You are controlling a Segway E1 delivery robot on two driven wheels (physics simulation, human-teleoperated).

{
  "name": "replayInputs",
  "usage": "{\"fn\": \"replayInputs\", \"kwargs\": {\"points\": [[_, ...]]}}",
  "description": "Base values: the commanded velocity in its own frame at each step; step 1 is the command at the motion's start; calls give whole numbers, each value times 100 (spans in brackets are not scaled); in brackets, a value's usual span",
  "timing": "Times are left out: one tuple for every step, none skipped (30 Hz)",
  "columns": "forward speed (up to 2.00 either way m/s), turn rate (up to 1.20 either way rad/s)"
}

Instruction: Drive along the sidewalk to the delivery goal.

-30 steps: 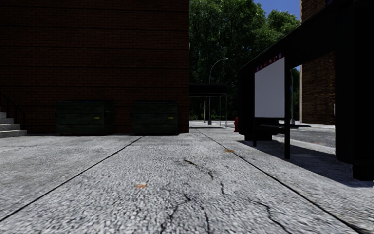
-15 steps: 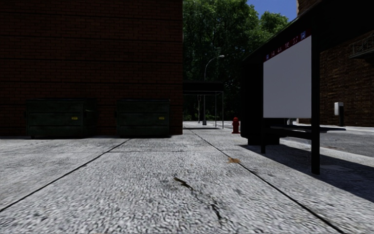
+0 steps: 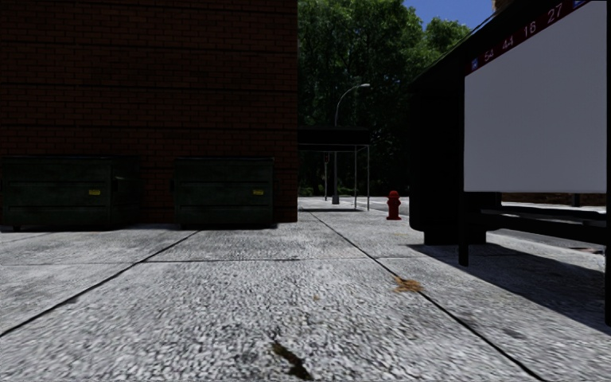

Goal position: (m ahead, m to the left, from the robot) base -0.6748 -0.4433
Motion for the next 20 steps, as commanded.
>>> {"fn": "replayInputs", "kwargs": {"points": [[0, 0], [0, 0], [0, 0], [0, 0], [0, 0], [0, 0], [0, 0], [0, 0], [0, 0], [0, 0], [0, 0], [0, 0], [0, 0], [0, 0], [0, 0], [0, 0], [0, 0], [0, 0], [0, 0], [0, 0]]}}
